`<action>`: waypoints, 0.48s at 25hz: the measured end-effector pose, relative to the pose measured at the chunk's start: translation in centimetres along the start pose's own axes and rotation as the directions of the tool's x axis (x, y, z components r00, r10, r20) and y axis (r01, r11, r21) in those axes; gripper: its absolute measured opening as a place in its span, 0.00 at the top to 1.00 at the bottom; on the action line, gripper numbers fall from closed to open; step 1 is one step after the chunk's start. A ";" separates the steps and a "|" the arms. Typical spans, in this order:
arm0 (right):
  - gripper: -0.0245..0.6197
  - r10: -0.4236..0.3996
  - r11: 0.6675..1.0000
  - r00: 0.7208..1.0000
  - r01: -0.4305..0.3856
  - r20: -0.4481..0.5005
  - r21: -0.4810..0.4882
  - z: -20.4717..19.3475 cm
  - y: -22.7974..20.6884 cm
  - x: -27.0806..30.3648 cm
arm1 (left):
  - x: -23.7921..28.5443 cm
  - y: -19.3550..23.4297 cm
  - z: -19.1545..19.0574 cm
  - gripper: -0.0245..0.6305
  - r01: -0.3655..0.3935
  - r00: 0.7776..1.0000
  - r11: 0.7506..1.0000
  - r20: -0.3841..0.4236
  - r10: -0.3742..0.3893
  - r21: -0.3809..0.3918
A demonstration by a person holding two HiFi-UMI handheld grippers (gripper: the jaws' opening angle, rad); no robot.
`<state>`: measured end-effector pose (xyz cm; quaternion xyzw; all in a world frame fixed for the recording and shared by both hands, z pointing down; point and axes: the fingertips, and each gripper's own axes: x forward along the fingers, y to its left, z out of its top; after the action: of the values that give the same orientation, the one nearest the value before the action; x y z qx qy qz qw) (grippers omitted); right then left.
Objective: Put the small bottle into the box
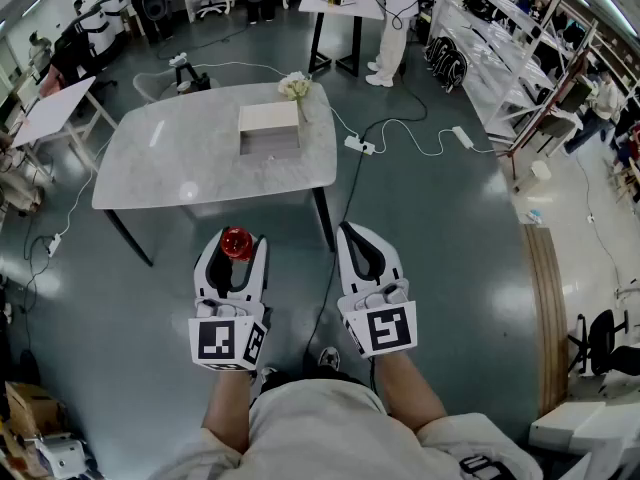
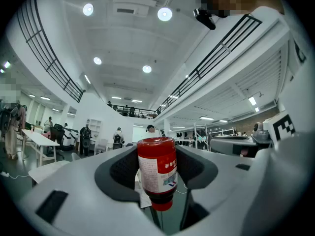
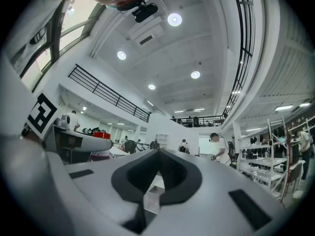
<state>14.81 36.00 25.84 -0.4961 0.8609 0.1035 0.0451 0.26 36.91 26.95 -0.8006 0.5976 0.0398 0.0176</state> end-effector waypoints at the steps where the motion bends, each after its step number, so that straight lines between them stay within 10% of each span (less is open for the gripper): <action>1: 0.92 0.008 1.000 1.000 -0.008 -0.009 0.009 -0.3 -0.1 -0.1 | 0.1 -0.3 -0.1 0.59 0.000 1.000 1.000 0.000 0.000 -0.003; 12: 0.92 0.034 0.997 0.999 -0.031 -0.042 0.073 -3.6 -2.3 0.0 | 1.1 -2.4 -2.6 0.59 -0.016 0.999 1.000 -0.048 0.016 -0.001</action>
<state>16.93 34.08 29.00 -0.4821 0.8728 0.0623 0.0428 2.95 36.34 29.37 -0.7965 0.6042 0.0212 0.0022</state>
